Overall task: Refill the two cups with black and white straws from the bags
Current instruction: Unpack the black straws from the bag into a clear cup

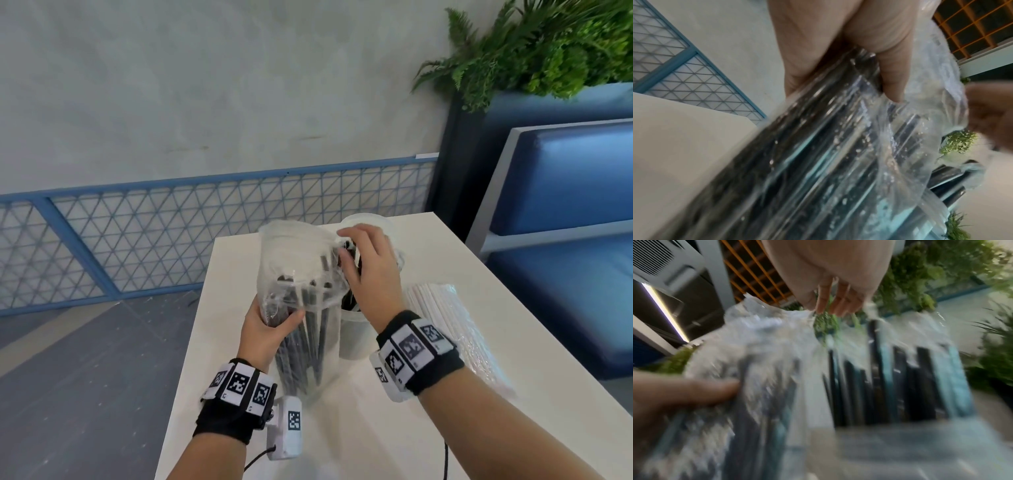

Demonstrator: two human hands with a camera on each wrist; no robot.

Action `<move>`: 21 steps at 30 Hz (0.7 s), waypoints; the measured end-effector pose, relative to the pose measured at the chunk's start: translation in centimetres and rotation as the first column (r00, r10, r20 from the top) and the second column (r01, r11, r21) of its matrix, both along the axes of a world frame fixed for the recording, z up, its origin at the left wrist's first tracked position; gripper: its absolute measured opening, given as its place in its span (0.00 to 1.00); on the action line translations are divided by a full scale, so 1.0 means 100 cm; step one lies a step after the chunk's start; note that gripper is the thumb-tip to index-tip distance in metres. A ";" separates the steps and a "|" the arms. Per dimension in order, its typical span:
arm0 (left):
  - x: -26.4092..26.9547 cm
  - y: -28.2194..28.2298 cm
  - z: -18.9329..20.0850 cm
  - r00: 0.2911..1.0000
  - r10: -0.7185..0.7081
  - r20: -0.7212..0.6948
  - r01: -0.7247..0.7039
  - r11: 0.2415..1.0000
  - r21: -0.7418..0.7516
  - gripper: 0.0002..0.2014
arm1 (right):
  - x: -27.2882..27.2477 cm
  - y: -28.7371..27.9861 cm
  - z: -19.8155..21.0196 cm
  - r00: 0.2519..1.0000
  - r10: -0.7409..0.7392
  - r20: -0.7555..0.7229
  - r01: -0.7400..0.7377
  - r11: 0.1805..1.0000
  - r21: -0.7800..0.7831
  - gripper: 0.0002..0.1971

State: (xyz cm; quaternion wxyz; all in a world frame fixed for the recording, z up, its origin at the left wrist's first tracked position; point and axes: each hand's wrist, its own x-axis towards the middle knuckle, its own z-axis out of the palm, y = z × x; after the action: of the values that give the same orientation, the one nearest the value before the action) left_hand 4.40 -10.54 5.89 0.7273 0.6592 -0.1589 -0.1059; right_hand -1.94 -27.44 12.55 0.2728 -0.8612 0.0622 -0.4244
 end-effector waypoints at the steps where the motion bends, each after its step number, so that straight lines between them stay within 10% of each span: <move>1: 0.000 0.001 -0.001 1.000 -0.011 0.001 0.011 1.000 -0.002 0.23 | -0.003 0.008 0.006 0.997 0.079 0.003 -0.079 0.997 0.004 0.13; 4: -0.001 0.002 -0.007 1.000 -0.015 -0.006 0.015 1.000 -0.024 0.28 | -0.004 0.029 0.009 0.969 0.130 -0.210 -0.144 0.988 -0.049 0.11; 9: 0.000 0.007 -0.010 1.000 0.004 0.001 -0.004 0.999 -0.045 0.34 | -0.017 0.044 0.000 0.973 0.206 0.106 -0.192 0.973 -0.130 0.02; 14: 0.003 0.010 -0.015 1.000 -0.029 -0.001 0.029 0.999 -0.026 0.30 | -0.002 0.037 -0.019 0.961 0.052 -0.272 -0.109 0.973 -0.201 0.13; 21: 0.006 0.009 -0.021 0.998 -0.056 -0.017 0.056 0.997 -0.050 0.22 | 0.000 0.021 0.001 0.720 0.154 -0.676 -0.201 0.980 0.009 0.19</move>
State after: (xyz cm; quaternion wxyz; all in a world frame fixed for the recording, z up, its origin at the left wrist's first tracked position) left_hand 5.01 -9.59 3.75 0.7415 0.6354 -0.1731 -0.1284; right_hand -1.94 -25.32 12.68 0.2429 -0.9664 0.0602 -0.0579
